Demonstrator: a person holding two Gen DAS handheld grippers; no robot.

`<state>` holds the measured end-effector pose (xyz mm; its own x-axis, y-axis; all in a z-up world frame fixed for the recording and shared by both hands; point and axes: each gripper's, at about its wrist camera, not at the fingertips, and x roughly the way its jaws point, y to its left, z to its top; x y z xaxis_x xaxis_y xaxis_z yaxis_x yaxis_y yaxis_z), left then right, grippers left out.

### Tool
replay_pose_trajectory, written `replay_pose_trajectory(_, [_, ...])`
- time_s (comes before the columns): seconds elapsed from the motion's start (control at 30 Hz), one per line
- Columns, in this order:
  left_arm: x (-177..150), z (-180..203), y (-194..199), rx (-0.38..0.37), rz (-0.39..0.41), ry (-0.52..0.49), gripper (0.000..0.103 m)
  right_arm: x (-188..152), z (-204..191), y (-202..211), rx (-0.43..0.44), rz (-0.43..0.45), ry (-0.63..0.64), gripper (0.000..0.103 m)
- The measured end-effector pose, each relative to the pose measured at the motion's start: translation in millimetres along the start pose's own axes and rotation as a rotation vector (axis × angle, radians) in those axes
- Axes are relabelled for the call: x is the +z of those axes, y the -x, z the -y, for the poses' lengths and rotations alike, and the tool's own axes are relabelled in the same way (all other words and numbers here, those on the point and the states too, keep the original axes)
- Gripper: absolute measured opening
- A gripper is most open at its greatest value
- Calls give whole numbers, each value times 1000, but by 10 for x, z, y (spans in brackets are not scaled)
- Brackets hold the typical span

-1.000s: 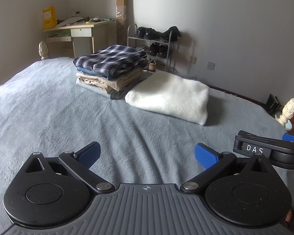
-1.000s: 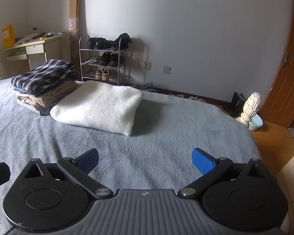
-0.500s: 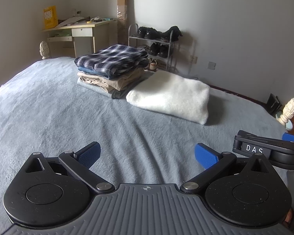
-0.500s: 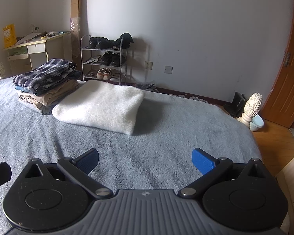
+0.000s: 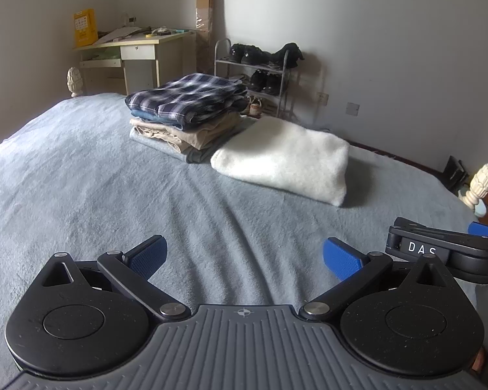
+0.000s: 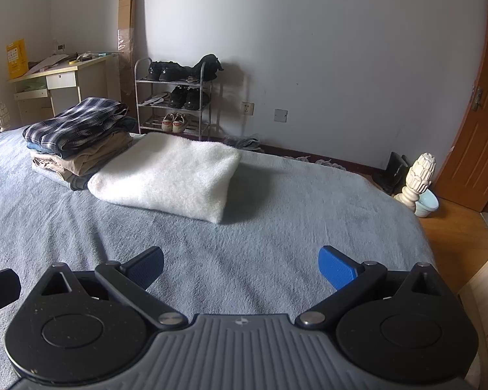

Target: Fold clothes

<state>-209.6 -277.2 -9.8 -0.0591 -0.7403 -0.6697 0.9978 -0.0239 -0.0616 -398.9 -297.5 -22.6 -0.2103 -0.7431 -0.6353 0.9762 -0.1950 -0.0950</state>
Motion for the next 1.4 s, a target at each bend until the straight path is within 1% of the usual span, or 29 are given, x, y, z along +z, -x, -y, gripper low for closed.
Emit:
replay_pose_trajectory(1.07, [-7,-36,-77,14,-32,14,103,2,-13,-62,10,-16,-1,103])
replay_pose_trajectory(1.4, [5,-67,-79,1,-34,30,103,5,-34,-76,13,-18,4,103])
